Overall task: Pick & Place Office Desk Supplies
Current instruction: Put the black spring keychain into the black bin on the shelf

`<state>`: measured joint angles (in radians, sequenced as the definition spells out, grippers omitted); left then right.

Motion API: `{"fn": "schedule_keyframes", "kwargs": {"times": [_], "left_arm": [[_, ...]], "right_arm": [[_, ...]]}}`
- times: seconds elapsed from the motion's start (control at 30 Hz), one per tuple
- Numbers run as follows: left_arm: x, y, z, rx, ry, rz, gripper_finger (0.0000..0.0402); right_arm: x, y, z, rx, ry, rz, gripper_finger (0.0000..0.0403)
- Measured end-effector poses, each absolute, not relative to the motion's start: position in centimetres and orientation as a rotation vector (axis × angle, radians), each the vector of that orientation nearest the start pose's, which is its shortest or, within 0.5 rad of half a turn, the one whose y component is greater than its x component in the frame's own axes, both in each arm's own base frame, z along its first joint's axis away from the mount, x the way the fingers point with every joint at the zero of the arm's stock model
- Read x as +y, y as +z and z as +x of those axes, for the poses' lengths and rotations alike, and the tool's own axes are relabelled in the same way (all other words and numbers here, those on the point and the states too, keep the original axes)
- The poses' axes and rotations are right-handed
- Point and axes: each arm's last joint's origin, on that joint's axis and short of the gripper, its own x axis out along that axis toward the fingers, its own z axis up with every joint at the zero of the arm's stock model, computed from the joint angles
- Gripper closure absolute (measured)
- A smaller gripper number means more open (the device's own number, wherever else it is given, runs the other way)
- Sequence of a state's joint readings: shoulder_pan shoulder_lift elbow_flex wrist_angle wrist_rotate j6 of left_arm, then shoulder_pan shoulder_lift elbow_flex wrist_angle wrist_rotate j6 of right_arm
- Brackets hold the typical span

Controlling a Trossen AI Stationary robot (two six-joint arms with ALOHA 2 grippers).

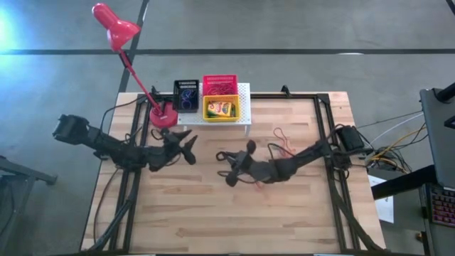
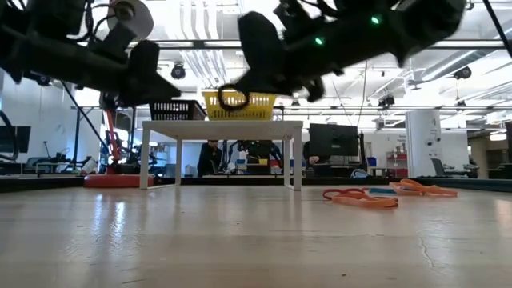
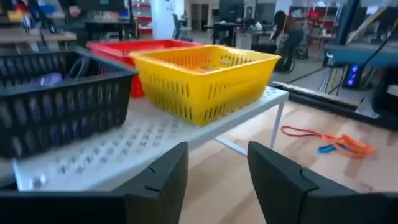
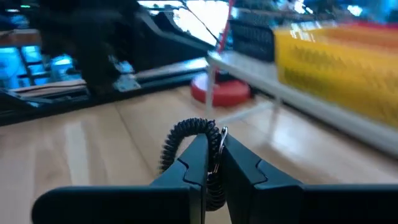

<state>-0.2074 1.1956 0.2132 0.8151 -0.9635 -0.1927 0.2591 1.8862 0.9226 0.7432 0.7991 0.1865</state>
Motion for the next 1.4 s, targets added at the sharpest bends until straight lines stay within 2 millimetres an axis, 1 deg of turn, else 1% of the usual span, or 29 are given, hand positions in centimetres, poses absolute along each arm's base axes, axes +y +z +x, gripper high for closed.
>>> {"fn": "schedule_keyframes", "kwargs": {"times": [0.13, 0.2, 0.27, 0.37, 0.4, 0.43, 0.53, 0.6, 0.67, 0.83, 0.93, 1.0, 1.07, 1.13, 1.23, 1.33, 1.4], "left_arm": [[-1.4, 16.1, 19.1, 0.055, 0.781, -0.148, 0.0231], [-1.5, 16.3, 19.3, 0.040, 0.747, -0.190, 0.0231], [-1.8, 16.5, 19.7, 0.069, 0.613, -0.174, 0.0231], [-2.8, 17.0, 20.5, 0.125, 0.268, -0.060, 0.0231], [-3.1, 17.3, 20.7, 0.124, 0.193, -0.033, 0.0231], [-3.2, 17.6, 20.9, 0.115, 0.164, -0.023, 0.0231], [-3.0, 18.4, 21.4, 0.083, 0.225, -0.036, 0.0228], [-2.7, 18.6, 21.6, 0.076, 0.289, -0.045, 0.0221], [-2.4, 18.6, 22.0, 0.083, 0.312, -0.046, 0.0210], [-2.3, 18.3, 23.3, 0.114, 0.241, -0.066, 0.0182], [-2.4, 18.3, 23.9, 0.121, 0.233, -0.065, 0.0181], [-2.5, 18.5, 24.2, 0.118, 0.234, -0.060, 0.0191], [-2.5, 18.5, 24.3, 0.124, 0.233, -0.046, 0.0213], [-2.5, 18.6, 24.4, 0.126, 0.232, -0.043, 0.0245], [-2.4, 18.4, 24.3, 0.141, 0.237, -0.023, 0.0305], [-2.4, 18.2, 24.3, 0.170, 0.232, 0.017, 0.0369], [-2.4, 18.1, 24.3, 0.178, 0.225, 0.023, 0.0386]], "right_arm": [[7.2, 18.2, 38.0, 0.133, -0.529, -0.008, 0.0378], [7.0, 18.8, 38.4, 0.128, -0.528, -0.044, 0.0378], [6.8, 19.2, 38.7, 0.128, -0.529, -0.080, 0.0378], [6.6, 19.4, 38.8, 0.134, -0.534, -0.115, 0.0378], [6.5, 19.4, 38.8, 0.135, -0.536, -0.117, 0.0378], [6.4, 19.3, 38.9, 0.135, -0.539, -0.116, 0.0378], [6.2, 19.2, 38.8, 0.139, -0.545, -0.117, 0.0378], [6.1, 19.2, 38.9, 0.139, -0.546, -0.118, 0.0378], [6.2, 19.2, 38.9, 0.140, -0.546, -0.119, 0.0378], [6.2, 19.2, 38.9, 0.137, -0.545, -0.112, 0.0378], [6.2, 19.2, 38.9, 0.137, -0.545, -0.111, 0.0378], [6.2, 19.2, 38.9, 0.137, -0.544, -0.111, 0.0378], [6.3, 19.2, 38.9, 0.137, -0.542, -0.109, 0.0378], [6.3, 19.2, 38.9, 0.136, -0.542, -0.106, 0.0378], [6.3, 19.2, 38.9, 0.131, -0.534, -0.086, 0.0378], [6.5, 19.1, 38.9, 0.138, -0.463, -0.086, 0.0372], [6.5, 19.0, 39.0, 0.140, -0.433, -0.073, 0.0358]]}}
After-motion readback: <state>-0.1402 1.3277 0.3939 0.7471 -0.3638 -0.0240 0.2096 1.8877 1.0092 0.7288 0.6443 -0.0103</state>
